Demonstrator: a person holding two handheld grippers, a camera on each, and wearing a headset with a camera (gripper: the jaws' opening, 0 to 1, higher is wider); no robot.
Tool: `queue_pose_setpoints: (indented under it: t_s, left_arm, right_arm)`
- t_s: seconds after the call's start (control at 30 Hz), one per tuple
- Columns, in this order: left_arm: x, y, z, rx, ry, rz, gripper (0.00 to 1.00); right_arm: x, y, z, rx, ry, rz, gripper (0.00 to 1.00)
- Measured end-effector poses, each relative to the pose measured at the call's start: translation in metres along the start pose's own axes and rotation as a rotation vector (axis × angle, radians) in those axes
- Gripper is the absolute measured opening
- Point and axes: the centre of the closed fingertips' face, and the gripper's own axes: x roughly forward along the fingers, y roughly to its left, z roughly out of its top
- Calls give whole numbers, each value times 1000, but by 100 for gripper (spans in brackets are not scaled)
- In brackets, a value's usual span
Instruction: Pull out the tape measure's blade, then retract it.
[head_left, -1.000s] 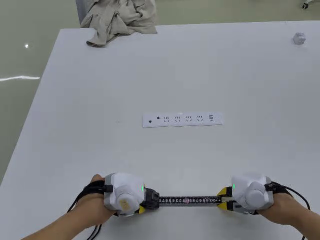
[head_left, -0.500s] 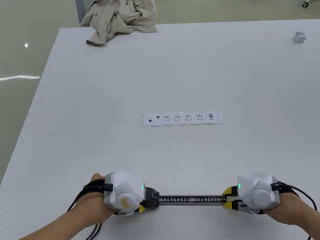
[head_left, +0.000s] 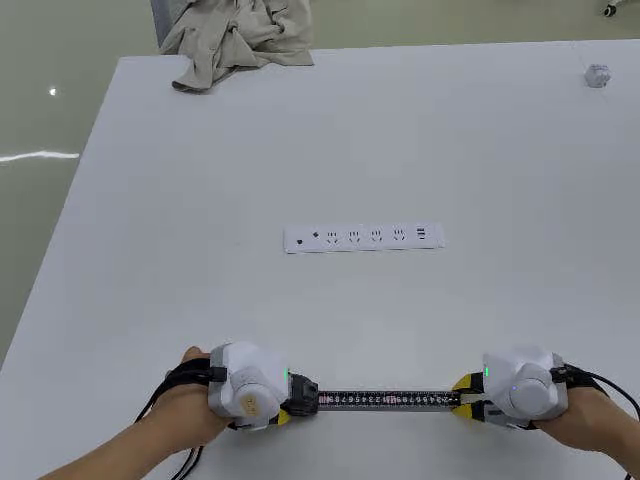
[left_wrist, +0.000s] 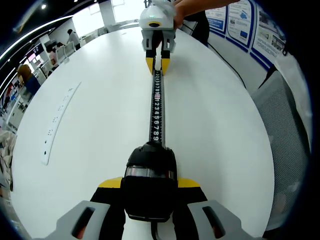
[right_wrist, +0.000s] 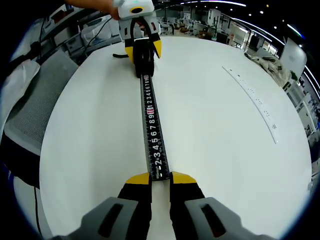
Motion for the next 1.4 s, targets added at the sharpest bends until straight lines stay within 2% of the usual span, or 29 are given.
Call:
queue_pose_setpoints:
  t_s: [0.8, 1.4]
  left_arm:
    - [0, 0, -1, -3, 8, -4, 33]
    - [0, 1, -1, -7, 10, -4, 33]
  right_arm:
    - [-8, -1, -15, 23, 2, -13, 12]
    - [-10, -2, -18, 36, -5, -9, 12]
